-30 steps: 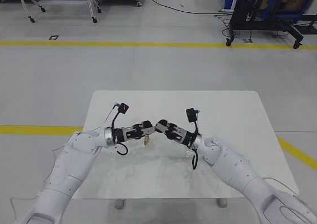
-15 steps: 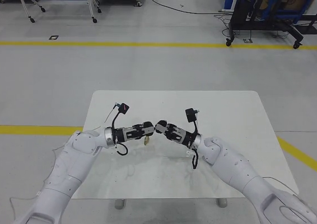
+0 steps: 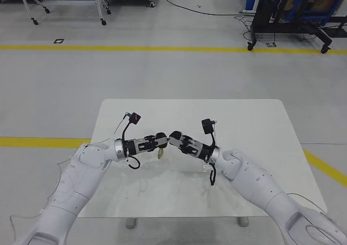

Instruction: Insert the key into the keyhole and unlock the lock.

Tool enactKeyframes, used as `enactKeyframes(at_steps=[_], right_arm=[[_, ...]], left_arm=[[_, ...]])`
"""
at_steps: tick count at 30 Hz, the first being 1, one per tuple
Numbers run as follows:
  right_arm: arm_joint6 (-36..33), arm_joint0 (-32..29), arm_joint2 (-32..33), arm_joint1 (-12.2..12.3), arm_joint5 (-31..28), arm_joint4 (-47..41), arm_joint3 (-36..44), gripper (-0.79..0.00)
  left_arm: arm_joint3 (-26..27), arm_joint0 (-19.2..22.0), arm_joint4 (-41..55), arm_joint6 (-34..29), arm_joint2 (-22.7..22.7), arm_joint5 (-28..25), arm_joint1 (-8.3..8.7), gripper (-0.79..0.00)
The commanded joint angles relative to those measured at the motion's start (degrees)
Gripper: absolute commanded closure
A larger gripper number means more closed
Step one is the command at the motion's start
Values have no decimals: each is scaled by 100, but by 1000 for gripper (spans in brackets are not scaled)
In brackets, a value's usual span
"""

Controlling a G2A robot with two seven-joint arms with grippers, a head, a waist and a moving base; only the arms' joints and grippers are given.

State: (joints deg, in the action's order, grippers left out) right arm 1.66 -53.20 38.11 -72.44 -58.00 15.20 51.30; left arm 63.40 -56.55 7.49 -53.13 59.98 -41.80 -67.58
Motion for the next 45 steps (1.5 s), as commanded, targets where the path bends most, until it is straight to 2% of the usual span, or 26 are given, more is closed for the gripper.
enactKeyframes(at_steps=[1, 10, 15, 16, 18, 19, 21, 23, 31, 38, 43, 45], right_arm=[[0, 0, 0, 0, 0, 0, 0, -785], [-69, -42, 67, 28, 0, 24, 56, -785], [-974, -124, 325, 301, 0, 336, 365, -785], [-1140, -171, 390, 367, 0, 322, 451, -754], [-1445, -277, 512, 490, 0, 207, 602, -539], [-1577, -322, 571, 544, 0, 131, 670, -391], [-1788, -420, 662, 632, 0, -116, 819, -296], [-2031, -497, 696, 698, 0, -388, 980, -262], [-2878, -432, 588, 765, 0, -1155, 998, -271], [-3116, -350, 526, 738, 0, -1404, 885, -289], [-3230, -302, 463, 702, 0, -1501, 837, -277], [-3283, -280, 434, 686, 0, -1532, 817, -249]], left_arm=[[-8, -4, 18, -7, 16, -3, 11, 0], [2, -20, -15, -86, 53, -79, 60, 0], [32, 48, -80, -440, 0, -191, 95, 0], [39, 59, -67, -517, -21, -209, 99, 0], [52, 75, -8, -653, -57, -270, 107, 0], [72, 81, -12, -673, -81, -262, 113, 0], [164, 76, -76, -684, -162, -251, 130, 0], [221, 62, -133, -663, -225, -272, 156, 0], [391, 54, -204, -580, -473, -356, 259, 0], [469, 66, -167, -520, -654, -416, 340, 0], [447, 110, -137, -482, -742, -453, 384, 0], [434, 125, -112, -466, -773, -469, 397, 0]])
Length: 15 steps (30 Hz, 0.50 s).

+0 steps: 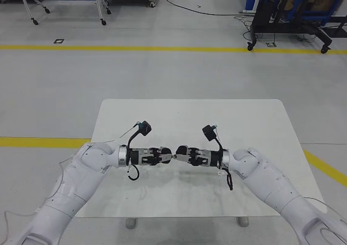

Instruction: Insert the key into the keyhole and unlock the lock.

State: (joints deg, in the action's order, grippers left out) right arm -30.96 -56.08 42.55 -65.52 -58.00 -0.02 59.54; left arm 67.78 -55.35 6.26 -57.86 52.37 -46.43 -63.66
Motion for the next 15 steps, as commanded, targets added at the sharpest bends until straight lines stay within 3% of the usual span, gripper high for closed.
enactKeyframes(at_steps=[1, 7, 11, 15], right_arm=[[-42, 18, -24, -14, 0, -32, -15, -237], [-159, 75, -95, -60, 0, -103, -49, -145], [-191, 95, -110, -80, 0, -102, -63, 0], [-203, 95, -101, -90, 0, -110, -70, 0]], left_arm=[[-10, 12, 19, 12, -26, -12, 10, 0], [-36, 41, 71, 43, -92, -42, 34, 0], [-56, 65, 86, 48, -135, -48, 45, 0], [-79, 87, 100, 59, -170, -58, 55, 0]])
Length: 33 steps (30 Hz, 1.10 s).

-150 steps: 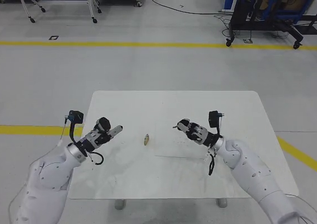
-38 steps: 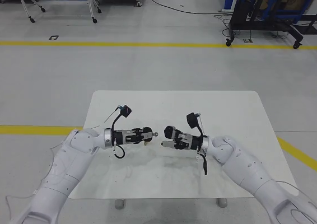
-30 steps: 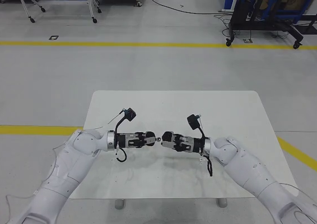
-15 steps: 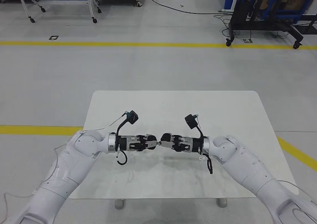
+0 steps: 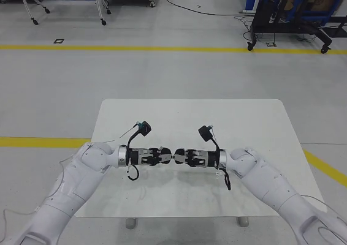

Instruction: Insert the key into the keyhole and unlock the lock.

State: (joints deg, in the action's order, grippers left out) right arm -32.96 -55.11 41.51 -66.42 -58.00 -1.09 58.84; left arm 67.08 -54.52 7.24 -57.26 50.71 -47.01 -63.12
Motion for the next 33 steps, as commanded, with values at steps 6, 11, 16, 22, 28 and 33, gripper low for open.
enactKeyframes(at_steps=[6, 11, 16, 22, 28, 33], right_arm=[[38, -47, 127, 31, 0, 52, 41, 0], [321, -227, 543, 170, 0, 262, 142, 0], [862, -738, 1339, 440, 0, 758, 559, 0], [1619, -1635, 2462, 759, 0, 1447, 1319, 0], [2098, -2078, 2970, 851, 0, 1727, 1615, 0], [2098, -2078, 2970, 851, 0, 1727, 1615, 0]], left_arm=[[-61, 34, 89, 45, 28, 27, 15, -785], [-121, 82, -340, 340, 241, 1, 73, -785], [85, -21, -1708, 1087, 507, 78, 154, -785], [810, -445, -4018, 2227, 645, 703, 227, -785], [1266, -823, -5854, 2989, 359, 1310, 214, -708], [1288, -849, -6444, 3107, 147, 1498, 173, -536]])
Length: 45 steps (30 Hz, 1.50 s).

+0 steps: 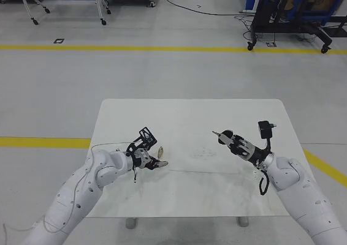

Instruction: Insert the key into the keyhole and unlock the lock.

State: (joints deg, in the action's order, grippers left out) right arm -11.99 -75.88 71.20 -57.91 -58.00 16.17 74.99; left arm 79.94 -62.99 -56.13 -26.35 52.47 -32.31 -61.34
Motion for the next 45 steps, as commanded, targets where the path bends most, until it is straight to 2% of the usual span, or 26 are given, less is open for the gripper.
enactKeyframes(at_steps=[1, 2, 3, 7, 10, 17, 23, 25, 26, 27, 28, 45], right_arm=[[2, -1, 1, 0, 0, 0, 0, 0], [2, -1, 1, 0, 0, 0, 0, 0], [2, -1, 1, 0, 0, 0, 0, 0], [2, -1, 1, 0, 0, 0, 0, 0], [2, -1, 1, 0, 0, 0, 0, 0], [2, -1, 1, 0, 0, 0, 0, 0], [2, -1, 1, 0, 0, 0, 0, 0], [2, -1, 1, 0, 0, 0, 0, 0], [2, -1, 1, 0, 0, 0, 0, 0], [2, -1, 1, 0, 0, 0, 0, 0], [2, -1, 1, 0, 0, 0, 0, 0], [2, -1, 1, 0, 0, 0, 0, 0]], left_arm=[[-2, -5, -195, 53, -51, 77, -11, -520], [-16, -5, -253, 96, -67, 119, -19, -511], [-39, 0, -288, 124, -80, 143, -26, -468], [-133, 46, -394, 205, -112, 334, -62, -434], [-193, 76, -461, 233, -186, 461, -101, -366], [-339, 150, -602, 314, -352, 672, -195, -302], [-417, 201, -682, 363, -438, 832, -263, -206], [-435, 213, -711, 405, -444, 902, -282, -148], [-449, 218, -725, 426, -441, 954, -291, -105], [-461, 222, -731, 445, -439, 995, -299, -22], [-470, 225, -741, 457, -442, 1017, -308, 0], [-475, 177, -769, 677, -283, 1290, -368, 0]])
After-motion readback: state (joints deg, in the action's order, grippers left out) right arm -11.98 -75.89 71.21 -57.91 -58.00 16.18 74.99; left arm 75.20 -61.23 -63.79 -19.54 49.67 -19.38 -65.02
